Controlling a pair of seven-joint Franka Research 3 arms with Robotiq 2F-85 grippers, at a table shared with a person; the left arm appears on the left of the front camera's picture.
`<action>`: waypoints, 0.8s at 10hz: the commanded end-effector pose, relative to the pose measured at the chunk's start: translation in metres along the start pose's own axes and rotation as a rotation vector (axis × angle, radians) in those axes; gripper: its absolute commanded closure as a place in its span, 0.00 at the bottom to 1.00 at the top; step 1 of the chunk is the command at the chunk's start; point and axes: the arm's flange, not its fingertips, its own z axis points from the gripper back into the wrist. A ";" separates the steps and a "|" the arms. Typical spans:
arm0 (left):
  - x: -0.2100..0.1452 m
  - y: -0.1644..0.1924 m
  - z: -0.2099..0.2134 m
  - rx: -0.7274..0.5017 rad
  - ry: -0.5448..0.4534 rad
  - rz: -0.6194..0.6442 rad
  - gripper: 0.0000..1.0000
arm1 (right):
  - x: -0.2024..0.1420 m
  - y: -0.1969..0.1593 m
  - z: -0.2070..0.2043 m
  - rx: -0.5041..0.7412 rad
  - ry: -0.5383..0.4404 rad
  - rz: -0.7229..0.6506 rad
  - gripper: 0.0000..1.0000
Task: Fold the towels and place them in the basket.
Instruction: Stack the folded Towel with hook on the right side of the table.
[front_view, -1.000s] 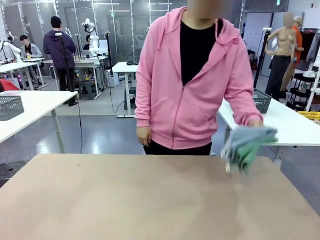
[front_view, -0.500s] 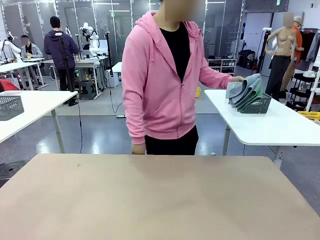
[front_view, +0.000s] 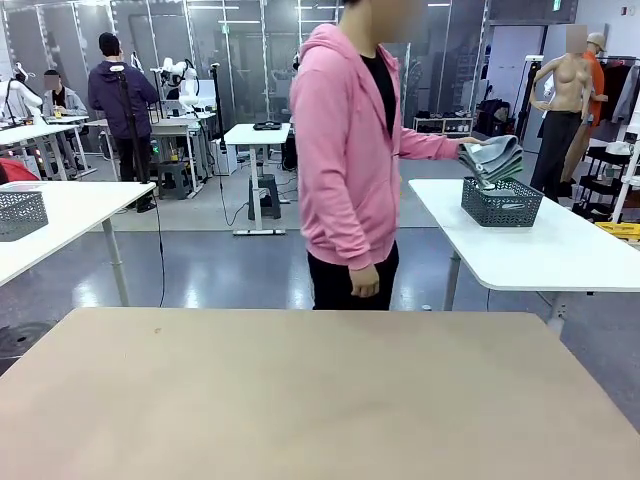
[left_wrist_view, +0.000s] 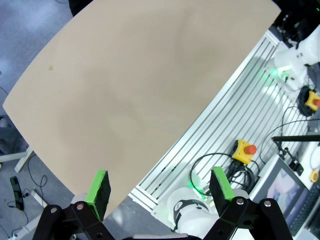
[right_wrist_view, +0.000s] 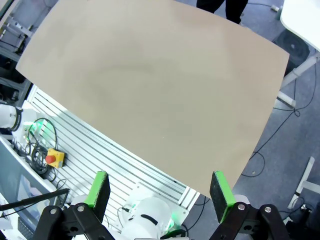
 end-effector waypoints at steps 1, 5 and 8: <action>0.000 -0.001 -0.001 0.003 0.001 -0.004 0.00 | 0.000 0.000 0.001 -0.004 0.011 0.004 0.00; 0.000 -0.001 -0.001 0.003 0.001 -0.004 0.00 | 0.000 0.000 0.001 -0.004 0.011 0.004 0.00; 0.000 -0.001 -0.001 0.003 0.001 -0.004 0.00 | 0.000 0.000 0.001 -0.004 0.011 0.004 0.00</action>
